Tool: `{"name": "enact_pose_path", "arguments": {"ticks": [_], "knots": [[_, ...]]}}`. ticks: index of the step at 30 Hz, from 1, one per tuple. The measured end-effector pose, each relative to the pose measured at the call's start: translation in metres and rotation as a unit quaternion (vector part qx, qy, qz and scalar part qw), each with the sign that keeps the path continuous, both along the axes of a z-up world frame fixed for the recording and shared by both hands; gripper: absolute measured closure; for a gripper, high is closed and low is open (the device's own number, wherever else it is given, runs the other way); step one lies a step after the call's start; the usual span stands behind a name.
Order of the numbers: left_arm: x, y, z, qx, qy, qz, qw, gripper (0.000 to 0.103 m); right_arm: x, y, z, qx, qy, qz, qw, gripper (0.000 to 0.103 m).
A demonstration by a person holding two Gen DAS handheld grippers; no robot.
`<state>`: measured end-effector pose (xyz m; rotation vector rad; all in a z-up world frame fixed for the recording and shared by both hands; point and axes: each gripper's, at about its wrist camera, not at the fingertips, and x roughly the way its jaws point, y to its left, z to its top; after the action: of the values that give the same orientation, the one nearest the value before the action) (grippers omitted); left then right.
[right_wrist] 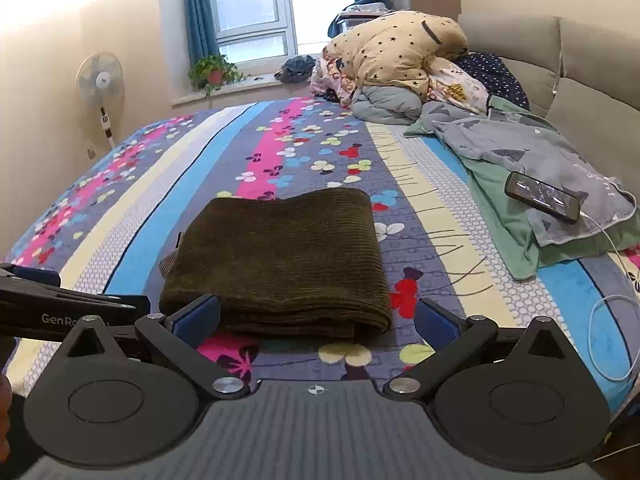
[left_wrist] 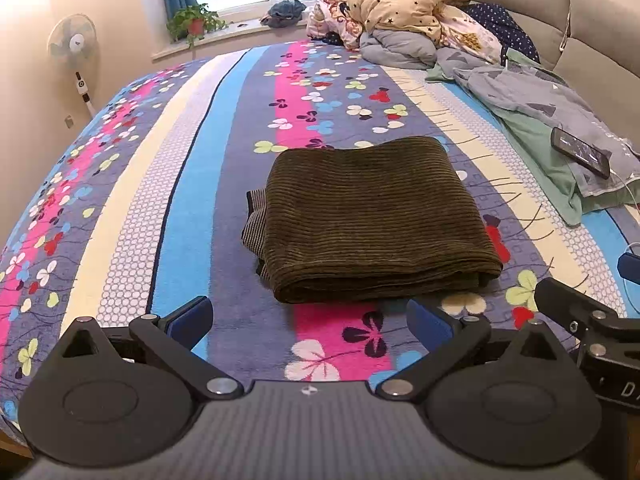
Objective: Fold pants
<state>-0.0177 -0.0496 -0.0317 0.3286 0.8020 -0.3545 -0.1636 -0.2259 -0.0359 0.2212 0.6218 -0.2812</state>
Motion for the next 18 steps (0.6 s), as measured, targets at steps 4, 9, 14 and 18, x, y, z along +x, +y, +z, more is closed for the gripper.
{"name": "enact_pose_path", "arguments": {"ticks": [4,9,14,18], "knots": [[0.001,0.0024,-0.0009,-0.002,0.004,0.002,1.0,0.0,0.0031,0.0027,-0.0003,-0.004,0.003,0.003,1.0,0.001],[0.0013,0.0021,-0.001,0.006,-0.003,0.007,1.0,0.0,0.0052,0.0039,-0.0022,-0.004,0.008,0.004,1.0,0.001],[0.0007,0.0025,-0.001,0.002,-0.002,0.004,1.0,0.0,0.0055,0.0048,-0.0032,-0.004,0.008,0.006,1.0,0.001],[0.0007,0.0027,-0.0018,0.003,-0.002,0.003,1.0,0.0,0.0067,0.0062,-0.0034,-0.006,0.01,0.009,1.0,0.001]]}}
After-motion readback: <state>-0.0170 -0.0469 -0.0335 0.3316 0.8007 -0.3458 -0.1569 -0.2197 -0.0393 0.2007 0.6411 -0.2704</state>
